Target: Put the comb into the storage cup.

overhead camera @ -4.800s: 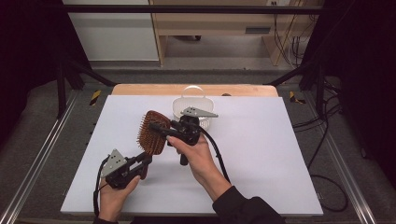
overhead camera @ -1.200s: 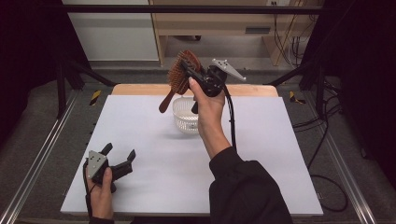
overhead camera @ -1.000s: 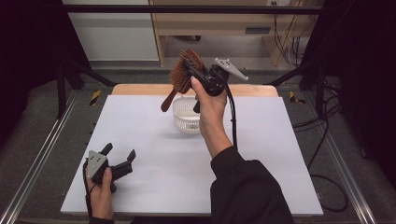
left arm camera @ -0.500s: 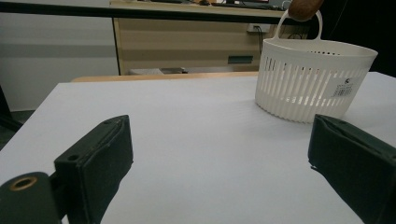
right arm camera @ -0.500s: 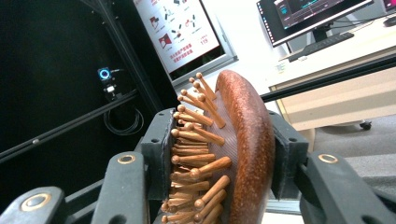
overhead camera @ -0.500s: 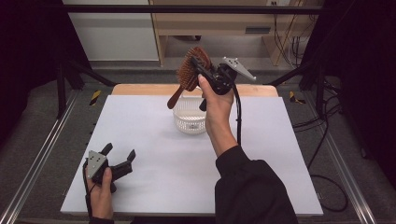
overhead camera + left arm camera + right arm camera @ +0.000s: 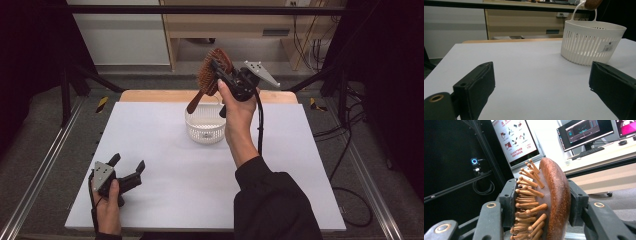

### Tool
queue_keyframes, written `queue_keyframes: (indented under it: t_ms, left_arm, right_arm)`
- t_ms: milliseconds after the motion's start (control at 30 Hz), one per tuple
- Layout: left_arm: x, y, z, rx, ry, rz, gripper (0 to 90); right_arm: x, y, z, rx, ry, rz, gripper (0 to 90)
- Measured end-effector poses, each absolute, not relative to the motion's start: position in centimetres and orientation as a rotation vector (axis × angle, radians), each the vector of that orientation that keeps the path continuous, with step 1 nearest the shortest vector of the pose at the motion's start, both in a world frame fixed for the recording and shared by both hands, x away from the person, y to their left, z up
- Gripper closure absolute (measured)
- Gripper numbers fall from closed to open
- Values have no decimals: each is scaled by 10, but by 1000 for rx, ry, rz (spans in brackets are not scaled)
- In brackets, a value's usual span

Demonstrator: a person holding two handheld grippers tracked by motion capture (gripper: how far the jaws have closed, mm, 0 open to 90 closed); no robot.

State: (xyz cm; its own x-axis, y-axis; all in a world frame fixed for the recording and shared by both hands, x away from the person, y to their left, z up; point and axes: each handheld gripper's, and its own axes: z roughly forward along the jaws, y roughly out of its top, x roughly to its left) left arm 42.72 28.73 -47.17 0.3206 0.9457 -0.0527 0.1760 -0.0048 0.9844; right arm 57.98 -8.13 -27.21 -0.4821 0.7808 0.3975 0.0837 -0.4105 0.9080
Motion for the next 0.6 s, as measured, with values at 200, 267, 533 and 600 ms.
queue_keyframes:
  t_ms: [200, 267, 533, 600]
  left_arm:
    - [428, 289, -473, 1438, 1108, 840, 66]
    - [428, 289, -473, 1440, 1106, 838, 66]
    - [428, 288, -473, 1444, 1101, 833, 66]
    - [428, 288, -473, 1442, 1101, 833, 66]
  right_arm:
    - [582, -88, -275, 1228, 1317, 1939, 509]
    - [582, -89, -274, 1228, 1311, 1936, 509]
    - [583, -94, -278, 1245, 1307, 1919, 509]
    - [584, -95, -280, 1250, 1306, 1920, 509]
